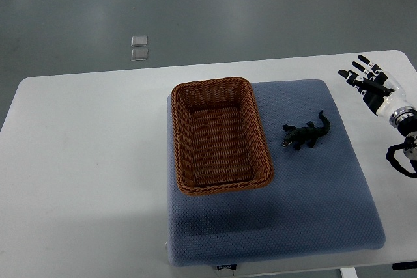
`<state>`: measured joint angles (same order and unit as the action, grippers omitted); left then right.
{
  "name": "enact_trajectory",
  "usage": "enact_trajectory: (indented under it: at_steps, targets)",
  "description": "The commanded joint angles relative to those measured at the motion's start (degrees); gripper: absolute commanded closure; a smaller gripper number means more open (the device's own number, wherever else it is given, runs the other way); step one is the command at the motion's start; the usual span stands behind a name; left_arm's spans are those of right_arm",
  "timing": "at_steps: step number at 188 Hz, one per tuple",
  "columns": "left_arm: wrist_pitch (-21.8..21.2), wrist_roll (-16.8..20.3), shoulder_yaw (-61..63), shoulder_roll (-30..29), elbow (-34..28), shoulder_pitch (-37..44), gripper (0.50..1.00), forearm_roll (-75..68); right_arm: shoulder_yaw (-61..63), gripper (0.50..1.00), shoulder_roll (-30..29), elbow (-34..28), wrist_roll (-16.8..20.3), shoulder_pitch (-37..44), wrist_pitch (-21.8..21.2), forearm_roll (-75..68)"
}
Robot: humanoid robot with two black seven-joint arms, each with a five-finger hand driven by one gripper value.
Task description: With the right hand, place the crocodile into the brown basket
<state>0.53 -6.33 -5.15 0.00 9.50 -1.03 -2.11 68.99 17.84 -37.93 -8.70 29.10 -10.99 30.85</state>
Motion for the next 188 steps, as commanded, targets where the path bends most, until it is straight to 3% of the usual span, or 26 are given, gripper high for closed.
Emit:
enact_trajectory:
  at_steps: [1,27,77,188]
  targets:
    - [-0.1,0.0,-0.1,0.0,-0.1,0.0,0.500,0.0,0.0,0.554,-0.1,0.0,0.0,0.3,0.1,0.0]
    - [-0.4,0.0,-0.2,0.0,-0.1,0.0,0.500,0.0,0.0,0.554,-0.4,0.0,-0.5,0.3,0.4,0.0]
    - [-0.4,0.0,0.1,0.0,0.0,0.1,0.500,0.0,-0.1,0.554,-0.6,0.0,-8.7,0.2,0.4,0.1]
    - [-0.4,0.1,0.1,0.0,0.0,0.1,0.500,0.0,-0.2,0.554,-0.6,-0.2,-9.0,0.3,-0.5,0.0]
